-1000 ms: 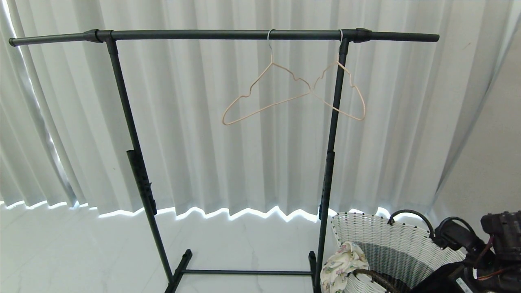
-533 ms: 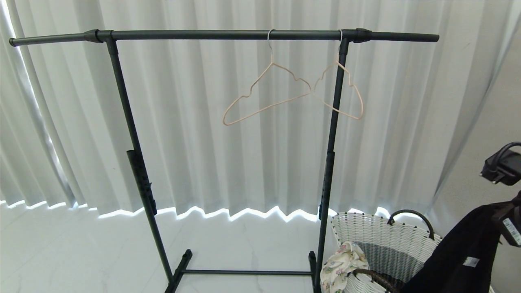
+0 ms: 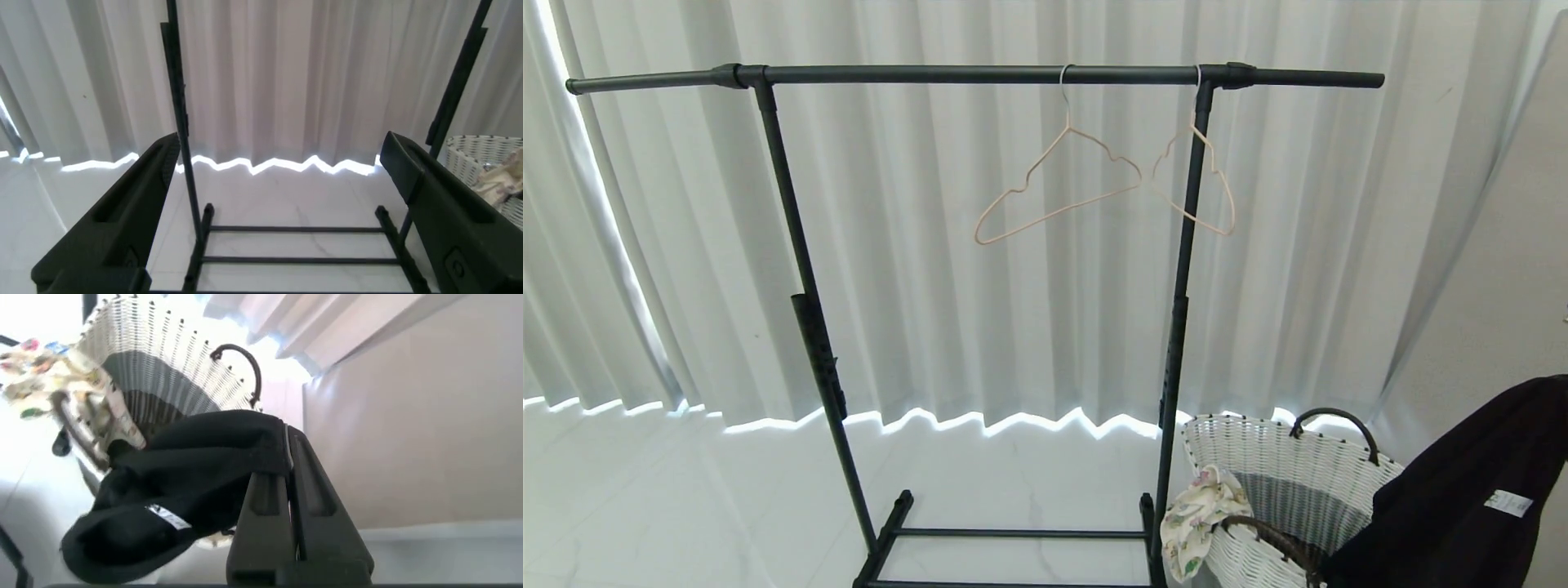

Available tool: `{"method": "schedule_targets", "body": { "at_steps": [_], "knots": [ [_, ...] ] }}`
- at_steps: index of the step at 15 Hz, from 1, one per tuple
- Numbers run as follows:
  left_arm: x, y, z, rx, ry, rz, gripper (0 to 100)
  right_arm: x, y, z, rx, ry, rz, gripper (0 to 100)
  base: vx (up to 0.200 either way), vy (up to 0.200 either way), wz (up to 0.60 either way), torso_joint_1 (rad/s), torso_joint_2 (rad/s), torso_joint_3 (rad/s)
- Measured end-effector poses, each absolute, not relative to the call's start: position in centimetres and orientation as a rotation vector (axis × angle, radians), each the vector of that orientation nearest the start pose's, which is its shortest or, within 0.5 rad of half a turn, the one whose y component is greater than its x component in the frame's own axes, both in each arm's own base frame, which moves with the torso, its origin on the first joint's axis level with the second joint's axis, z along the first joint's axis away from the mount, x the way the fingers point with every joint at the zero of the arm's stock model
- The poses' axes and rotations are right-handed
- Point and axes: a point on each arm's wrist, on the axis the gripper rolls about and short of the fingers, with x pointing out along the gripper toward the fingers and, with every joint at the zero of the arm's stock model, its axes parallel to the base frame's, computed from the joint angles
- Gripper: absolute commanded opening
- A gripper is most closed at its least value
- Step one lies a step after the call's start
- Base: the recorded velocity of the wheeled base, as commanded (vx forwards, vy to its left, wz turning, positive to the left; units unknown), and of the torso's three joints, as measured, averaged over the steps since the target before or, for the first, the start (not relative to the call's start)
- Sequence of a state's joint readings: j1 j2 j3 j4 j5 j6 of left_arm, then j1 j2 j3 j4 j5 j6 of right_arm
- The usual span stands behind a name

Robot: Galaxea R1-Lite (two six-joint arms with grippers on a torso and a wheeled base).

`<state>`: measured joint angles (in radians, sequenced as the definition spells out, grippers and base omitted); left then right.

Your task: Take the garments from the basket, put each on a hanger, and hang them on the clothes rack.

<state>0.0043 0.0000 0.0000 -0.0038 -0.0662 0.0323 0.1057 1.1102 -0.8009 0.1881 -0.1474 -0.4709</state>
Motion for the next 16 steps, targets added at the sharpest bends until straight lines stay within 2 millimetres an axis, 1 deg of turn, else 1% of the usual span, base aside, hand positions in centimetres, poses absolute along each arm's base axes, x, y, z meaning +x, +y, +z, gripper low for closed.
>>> {"method": "schedule_targets", "body": {
  "at_steps": [7,16],
  "knots": [
    [-2.3,-0.2,7.6,0.039,-0.005,-0.062,100,14.2,1.7,24.0,-0.534,0.472,0.111,0,0.000,0.000,0.00,0.000,0.00,0.000],
    [-2.3,-0.2,7.6,0.040,-0.006,-0.063,100,14.2,2.6,23.8,-0.548,0.465,0.173,0,0.000,0.200,0.00,0.003,0.00,0.004]
  ]
}}
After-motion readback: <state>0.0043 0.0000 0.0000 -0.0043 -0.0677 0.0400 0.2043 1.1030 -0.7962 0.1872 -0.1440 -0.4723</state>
